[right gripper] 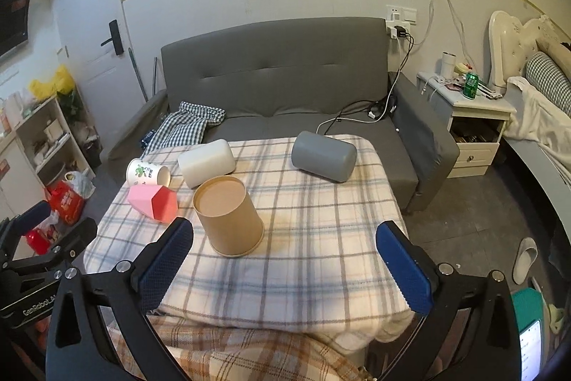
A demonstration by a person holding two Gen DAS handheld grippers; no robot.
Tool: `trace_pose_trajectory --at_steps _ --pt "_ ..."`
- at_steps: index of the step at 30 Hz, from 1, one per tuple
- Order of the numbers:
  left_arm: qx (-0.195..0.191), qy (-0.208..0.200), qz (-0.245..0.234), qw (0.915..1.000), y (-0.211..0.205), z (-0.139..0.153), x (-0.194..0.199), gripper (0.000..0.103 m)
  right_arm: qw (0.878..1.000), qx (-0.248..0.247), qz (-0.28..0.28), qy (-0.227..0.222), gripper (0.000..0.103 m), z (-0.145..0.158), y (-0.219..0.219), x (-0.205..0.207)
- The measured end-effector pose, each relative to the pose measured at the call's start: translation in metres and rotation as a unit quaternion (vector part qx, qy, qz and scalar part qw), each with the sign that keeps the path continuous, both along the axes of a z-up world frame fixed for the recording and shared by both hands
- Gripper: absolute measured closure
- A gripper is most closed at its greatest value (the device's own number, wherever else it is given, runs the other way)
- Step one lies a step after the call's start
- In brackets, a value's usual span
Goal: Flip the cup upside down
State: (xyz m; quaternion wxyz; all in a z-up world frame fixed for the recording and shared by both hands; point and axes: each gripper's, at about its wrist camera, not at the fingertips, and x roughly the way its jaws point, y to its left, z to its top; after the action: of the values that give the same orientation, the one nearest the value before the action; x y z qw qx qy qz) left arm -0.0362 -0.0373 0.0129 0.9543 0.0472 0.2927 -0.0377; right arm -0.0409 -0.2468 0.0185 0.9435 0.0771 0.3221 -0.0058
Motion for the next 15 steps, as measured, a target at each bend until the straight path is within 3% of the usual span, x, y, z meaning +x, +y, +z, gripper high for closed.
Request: trace_pose_trajectory --at_steps 15 --pt "-0.011 0.004 0.010 0.9999 0.0076 -0.0019 -0.0037 0.003 1.000 -0.011 -0.002 0.007 0.000 -0.0060 0.0070 -0.0022"
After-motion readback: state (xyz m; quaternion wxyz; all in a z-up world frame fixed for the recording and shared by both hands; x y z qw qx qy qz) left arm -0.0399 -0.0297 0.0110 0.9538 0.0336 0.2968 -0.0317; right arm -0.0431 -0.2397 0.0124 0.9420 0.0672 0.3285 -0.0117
